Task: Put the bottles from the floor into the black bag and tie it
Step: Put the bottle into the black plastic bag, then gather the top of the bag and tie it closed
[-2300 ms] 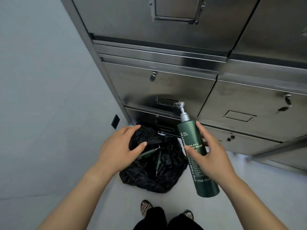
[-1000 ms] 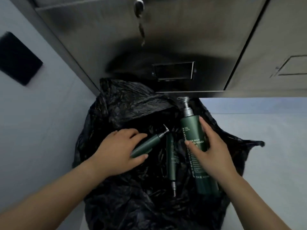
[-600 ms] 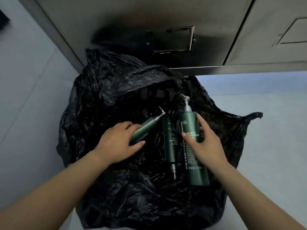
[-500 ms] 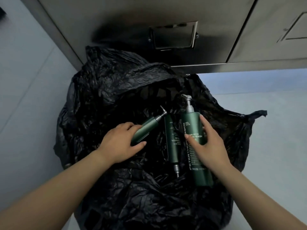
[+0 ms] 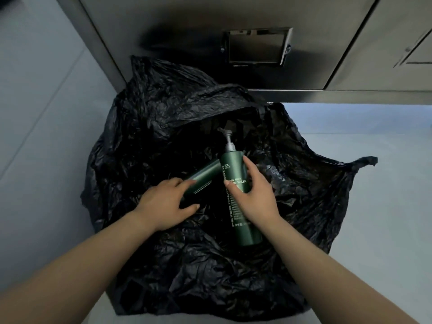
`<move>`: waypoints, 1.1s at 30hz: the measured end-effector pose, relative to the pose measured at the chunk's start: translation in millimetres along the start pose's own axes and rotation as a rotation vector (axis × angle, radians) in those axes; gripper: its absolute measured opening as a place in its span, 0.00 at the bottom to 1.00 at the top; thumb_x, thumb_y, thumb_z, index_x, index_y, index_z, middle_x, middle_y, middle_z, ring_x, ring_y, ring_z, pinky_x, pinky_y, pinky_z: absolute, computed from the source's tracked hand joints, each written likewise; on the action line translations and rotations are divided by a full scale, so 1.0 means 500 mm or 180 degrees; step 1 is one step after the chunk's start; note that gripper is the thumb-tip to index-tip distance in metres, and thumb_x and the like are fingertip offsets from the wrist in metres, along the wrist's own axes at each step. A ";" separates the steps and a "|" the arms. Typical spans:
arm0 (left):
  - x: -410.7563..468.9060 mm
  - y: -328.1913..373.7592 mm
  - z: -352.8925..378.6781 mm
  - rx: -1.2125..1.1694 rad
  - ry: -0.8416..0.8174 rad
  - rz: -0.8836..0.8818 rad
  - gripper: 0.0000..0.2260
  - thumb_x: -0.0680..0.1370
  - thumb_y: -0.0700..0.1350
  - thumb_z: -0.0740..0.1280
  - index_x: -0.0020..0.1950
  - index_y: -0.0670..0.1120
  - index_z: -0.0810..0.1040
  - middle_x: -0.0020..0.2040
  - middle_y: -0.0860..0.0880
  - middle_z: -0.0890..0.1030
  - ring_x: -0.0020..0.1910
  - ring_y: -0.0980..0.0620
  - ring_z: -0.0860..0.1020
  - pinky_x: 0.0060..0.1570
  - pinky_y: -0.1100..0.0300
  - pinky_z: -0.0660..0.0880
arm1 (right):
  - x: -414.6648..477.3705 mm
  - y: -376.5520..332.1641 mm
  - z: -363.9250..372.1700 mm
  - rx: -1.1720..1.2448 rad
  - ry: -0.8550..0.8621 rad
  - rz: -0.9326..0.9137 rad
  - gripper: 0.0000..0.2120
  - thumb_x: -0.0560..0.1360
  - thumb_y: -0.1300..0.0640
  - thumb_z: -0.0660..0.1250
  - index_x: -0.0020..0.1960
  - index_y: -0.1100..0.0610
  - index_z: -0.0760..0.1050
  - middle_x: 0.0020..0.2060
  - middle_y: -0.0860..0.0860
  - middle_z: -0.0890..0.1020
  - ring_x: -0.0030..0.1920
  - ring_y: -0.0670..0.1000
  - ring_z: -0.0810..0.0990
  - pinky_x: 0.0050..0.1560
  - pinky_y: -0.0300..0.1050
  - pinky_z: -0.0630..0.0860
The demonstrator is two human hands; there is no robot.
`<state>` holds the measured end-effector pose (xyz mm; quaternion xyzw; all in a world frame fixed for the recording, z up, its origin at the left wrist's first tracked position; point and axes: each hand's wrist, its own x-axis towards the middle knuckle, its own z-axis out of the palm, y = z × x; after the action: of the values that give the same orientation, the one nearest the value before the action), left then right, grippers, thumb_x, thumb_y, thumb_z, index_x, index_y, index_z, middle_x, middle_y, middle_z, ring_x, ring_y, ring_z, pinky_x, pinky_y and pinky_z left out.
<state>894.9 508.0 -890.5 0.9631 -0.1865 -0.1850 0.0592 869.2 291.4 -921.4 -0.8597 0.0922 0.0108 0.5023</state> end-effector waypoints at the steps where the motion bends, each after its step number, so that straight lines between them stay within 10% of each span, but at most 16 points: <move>1: -0.008 -0.004 -0.001 -0.0025 0.0047 -0.0018 0.30 0.74 0.65 0.58 0.74 0.57 0.58 0.70 0.51 0.68 0.66 0.49 0.69 0.57 0.54 0.73 | 0.003 -0.007 0.009 -0.0061 -0.0026 -0.0052 0.35 0.71 0.41 0.68 0.74 0.41 0.56 0.60 0.46 0.74 0.56 0.42 0.72 0.53 0.40 0.70; 16: -0.014 0.004 -0.006 -0.0088 0.0062 -0.0001 0.30 0.73 0.66 0.57 0.73 0.57 0.59 0.70 0.53 0.68 0.66 0.50 0.69 0.56 0.53 0.75 | 0.019 0.010 -0.059 -0.1003 -0.0013 -0.0358 0.33 0.75 0.39 0.62 0.74 0.52 0.57 0.70 0.51 0.67 0.68 0.51 0.68 0.62 0.44 0.69; 23: 0.047 0.113 -0.023 -0.0161 0.0225 0.0424 0.30 0.73 0.66 0.57 0.73 0.57 0.59 0.71 0.53 0.67 0.67 0.51 0.68 0.59 0.55 0.72 | 0.011 0.054 -0.267 -0.1379 0.1228 -0.0297 0.29 0.74 0.46 0.67 0.71 0.56 0.65 0.68 0.55 0.69 0.69 0.55 0.65 0.68 0.44 0.61; 33: 0.072 0.182 0.052 -0.0201 -0.0284 0.0391 0.31 0.76 0.65 0.55 0.76 0.57 0.53 0.78 0.52 0.47 0.76 0.48 0.54 0.70 0.52 0.62 | -0.022 0.184 -0.335 -0.0149 0.1464 0.1003 0.44 0.70 0.41 0.69 0.77 0.51 0.48 0.76 0.52 0.56 0.75 0.51 0.55 0.73 0.48 0.54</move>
<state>885.2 408.9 -909.6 0.9382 -0.2418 -0.2296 0.0925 830.5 103.8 -916.6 -0.8260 0.3360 -0.1045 0.4404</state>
